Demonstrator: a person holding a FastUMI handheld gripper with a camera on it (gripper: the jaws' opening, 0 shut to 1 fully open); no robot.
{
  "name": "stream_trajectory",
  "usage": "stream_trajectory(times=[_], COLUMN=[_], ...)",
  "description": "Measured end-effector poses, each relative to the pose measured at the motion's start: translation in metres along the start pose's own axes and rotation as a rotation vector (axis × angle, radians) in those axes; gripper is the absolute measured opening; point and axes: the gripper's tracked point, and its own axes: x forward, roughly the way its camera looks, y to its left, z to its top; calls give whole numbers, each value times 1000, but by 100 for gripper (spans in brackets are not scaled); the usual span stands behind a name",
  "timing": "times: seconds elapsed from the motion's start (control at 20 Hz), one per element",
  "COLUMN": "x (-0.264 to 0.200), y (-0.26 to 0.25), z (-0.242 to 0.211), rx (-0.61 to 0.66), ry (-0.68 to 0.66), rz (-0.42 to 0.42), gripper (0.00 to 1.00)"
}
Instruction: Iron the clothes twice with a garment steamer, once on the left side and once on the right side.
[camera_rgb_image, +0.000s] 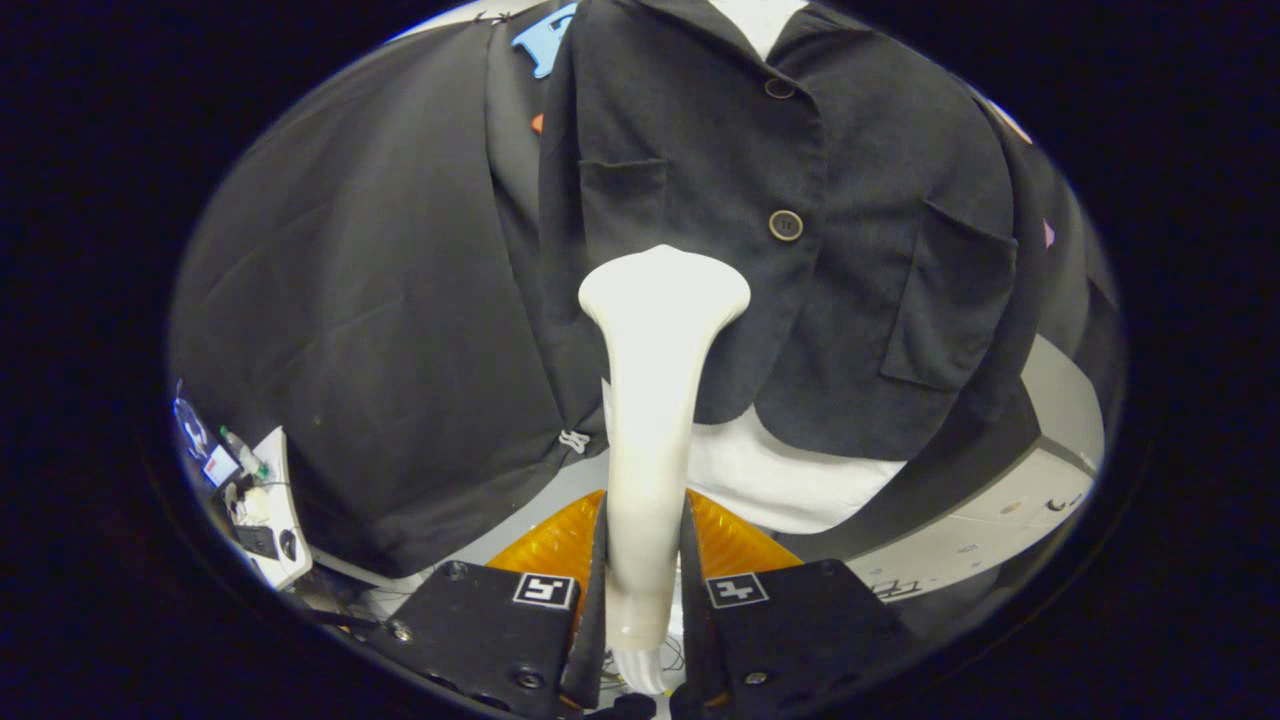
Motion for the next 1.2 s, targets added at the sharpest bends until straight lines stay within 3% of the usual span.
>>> stream_trajectory(times=[0.25, 0.7, 1.2], x=[-28, -119, -260], y=[-28, -143, -295], z=[1, -22, -143], rx=[46, 154, 289], ry=[-41, -165, -268], rz=[-4, -101, -263], gripper=[35, 34, 34])
